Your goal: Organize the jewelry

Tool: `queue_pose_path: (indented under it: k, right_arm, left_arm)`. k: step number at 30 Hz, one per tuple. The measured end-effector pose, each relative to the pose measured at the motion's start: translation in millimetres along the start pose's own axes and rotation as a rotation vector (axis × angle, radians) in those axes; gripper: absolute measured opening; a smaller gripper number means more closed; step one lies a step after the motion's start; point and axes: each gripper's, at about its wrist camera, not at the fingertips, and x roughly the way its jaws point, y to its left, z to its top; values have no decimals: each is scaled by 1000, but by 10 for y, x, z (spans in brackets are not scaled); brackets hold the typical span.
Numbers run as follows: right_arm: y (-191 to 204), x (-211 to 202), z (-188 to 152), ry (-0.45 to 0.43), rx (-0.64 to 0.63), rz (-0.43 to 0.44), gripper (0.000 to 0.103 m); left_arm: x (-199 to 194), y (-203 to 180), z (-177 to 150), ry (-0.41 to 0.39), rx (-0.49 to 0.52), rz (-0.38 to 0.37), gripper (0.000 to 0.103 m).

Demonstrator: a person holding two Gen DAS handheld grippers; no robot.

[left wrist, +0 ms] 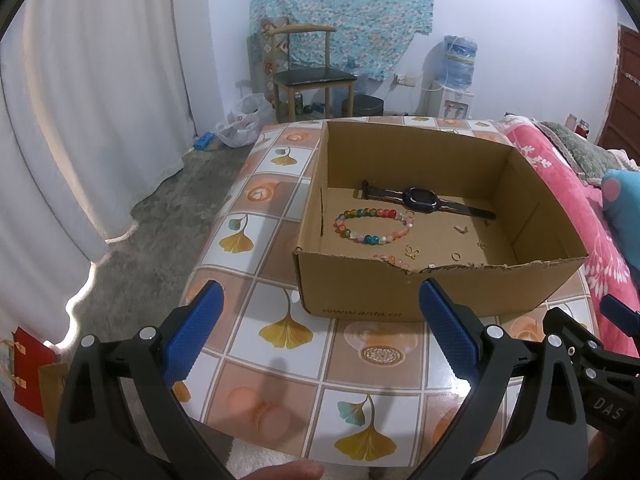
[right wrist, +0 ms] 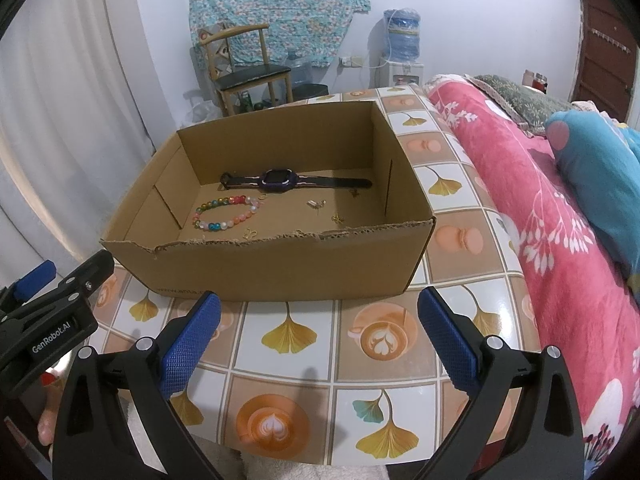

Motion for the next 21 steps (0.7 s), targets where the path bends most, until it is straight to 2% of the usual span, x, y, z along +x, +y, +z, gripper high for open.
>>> queue_pose_path:
  k: [6,21]
  right_arm:
    - [-10,-4,5,-2,0,-1,96]
    - [10,4,-13,1,-2,4,96]
  left_arm:
    - [-12,-117,-13,1,-9,3,95]
    - [32,-57,-3,7,-13,2,95]
